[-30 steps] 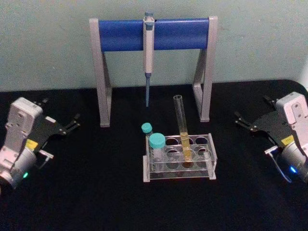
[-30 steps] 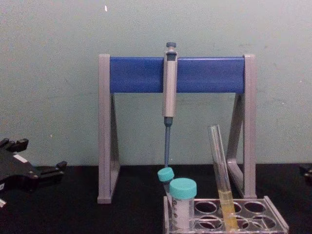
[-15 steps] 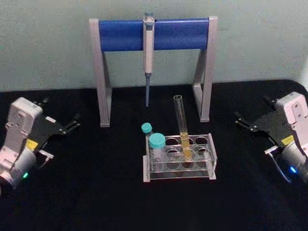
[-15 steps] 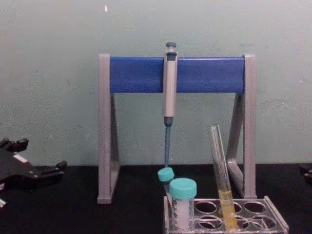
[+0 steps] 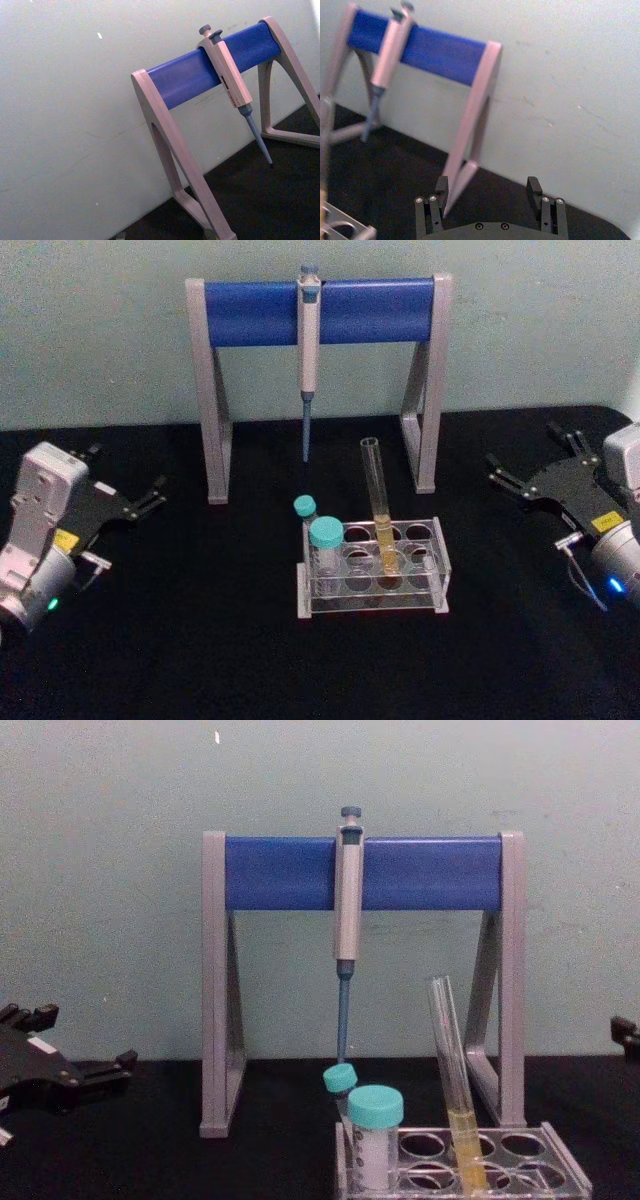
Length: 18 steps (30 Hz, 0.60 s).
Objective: Pick up the test tube from the test tube rack, shake it, then place it back into the test tube rack.
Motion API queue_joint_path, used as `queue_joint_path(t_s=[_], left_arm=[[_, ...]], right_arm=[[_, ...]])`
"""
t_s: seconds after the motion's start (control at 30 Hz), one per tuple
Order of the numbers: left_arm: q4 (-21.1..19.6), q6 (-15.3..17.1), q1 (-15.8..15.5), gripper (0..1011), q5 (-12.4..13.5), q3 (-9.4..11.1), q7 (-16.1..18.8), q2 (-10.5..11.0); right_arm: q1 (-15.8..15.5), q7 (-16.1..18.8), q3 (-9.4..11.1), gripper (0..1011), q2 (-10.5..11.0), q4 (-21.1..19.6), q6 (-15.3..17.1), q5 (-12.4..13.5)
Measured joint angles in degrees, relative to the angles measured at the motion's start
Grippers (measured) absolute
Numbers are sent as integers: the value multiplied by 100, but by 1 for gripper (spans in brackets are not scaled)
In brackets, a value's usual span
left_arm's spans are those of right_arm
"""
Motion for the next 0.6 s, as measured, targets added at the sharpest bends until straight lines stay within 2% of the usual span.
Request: queue_joint_path(t_s=[0.1,0.3,0.6], left_arm=[[0,0,0,1001,0,0,0,0],[0,0,0,1001,0,0,0,0],[0,0,0,1002,0,0,0,0]], right_arm=[[-21,273,57,1000,-7,-74,-85,190],[-22,747,61,1000,-48,-173,-172,411],[58,1512,-49,1000,-139,-276,-102,698]])
